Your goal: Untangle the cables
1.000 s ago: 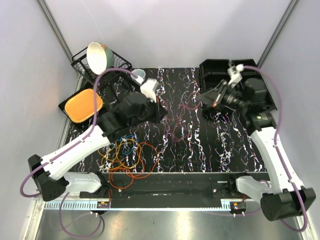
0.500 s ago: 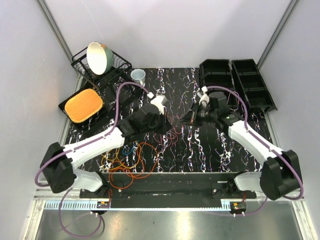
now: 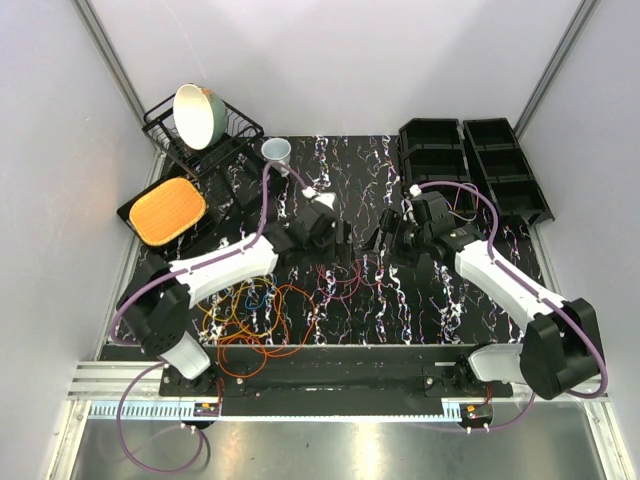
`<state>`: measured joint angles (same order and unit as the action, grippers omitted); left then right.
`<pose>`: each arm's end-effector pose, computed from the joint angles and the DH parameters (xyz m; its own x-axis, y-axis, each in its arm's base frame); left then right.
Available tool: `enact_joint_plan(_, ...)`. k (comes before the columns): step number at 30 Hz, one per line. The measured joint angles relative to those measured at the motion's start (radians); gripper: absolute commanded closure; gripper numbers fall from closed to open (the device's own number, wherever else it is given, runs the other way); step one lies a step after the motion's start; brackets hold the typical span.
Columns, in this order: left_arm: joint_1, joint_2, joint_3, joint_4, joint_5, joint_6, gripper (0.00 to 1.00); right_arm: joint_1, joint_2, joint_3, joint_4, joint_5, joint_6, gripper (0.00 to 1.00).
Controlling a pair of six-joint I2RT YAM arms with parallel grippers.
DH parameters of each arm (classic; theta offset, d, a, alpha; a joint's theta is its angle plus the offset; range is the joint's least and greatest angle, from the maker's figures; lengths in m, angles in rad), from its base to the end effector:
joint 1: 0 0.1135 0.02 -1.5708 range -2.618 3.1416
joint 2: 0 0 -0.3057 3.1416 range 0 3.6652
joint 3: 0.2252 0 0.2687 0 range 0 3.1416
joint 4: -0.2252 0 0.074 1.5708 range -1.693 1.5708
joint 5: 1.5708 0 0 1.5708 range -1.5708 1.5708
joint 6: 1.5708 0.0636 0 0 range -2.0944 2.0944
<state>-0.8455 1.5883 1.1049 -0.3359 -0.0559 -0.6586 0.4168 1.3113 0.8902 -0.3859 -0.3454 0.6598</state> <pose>0.2541 -0.2813 0.2501 -0.8251 0.0096 -0.5649 0.2742 0.8810 -0.3856 0.2635 0.1402 0.2600 -0.8865 0.2383 -0.3966 -0.0654 0.7841 0.6172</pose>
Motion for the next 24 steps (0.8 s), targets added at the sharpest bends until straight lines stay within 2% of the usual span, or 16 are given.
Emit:
enact_joint_plan(6, 0.091, -0.019, 0.085, -0.142, -0.05, -0.01, 0.02, 0.005, -0.026, 0.028, -0.105, 0.112, -0.033, 0.14)
enact_joint_plan(11, 0.122, -0.156, 0.093, -0.301, -0.1, 0.002, 0.01, 0.096, -0.001, 0.072, -0.157, 0.18, -0.032, 0.1)
enact_joint_plan(16, 0.172, -0.388, 0.103, -0.451, -0.158, 0.05, 0.01, 0.215, 0.124, 0.163, -0.164, 0.234, 0.002, 0.0)
enact_joint_plan(21, 0.202, -0.588, 0.038, -0.547, -0.243, 0.103, 0.01, 0.287, 0.269, 0.269, -0.18, 0.292, 0.027, 0.01)
enact_joint_plan(24, 0.203, -0.665, -0.038, -0.594, -0.276, 0.124, 0.01, 0.319, 0.382, 0.387, -0.211, 0.332, 0.04, 0.04)
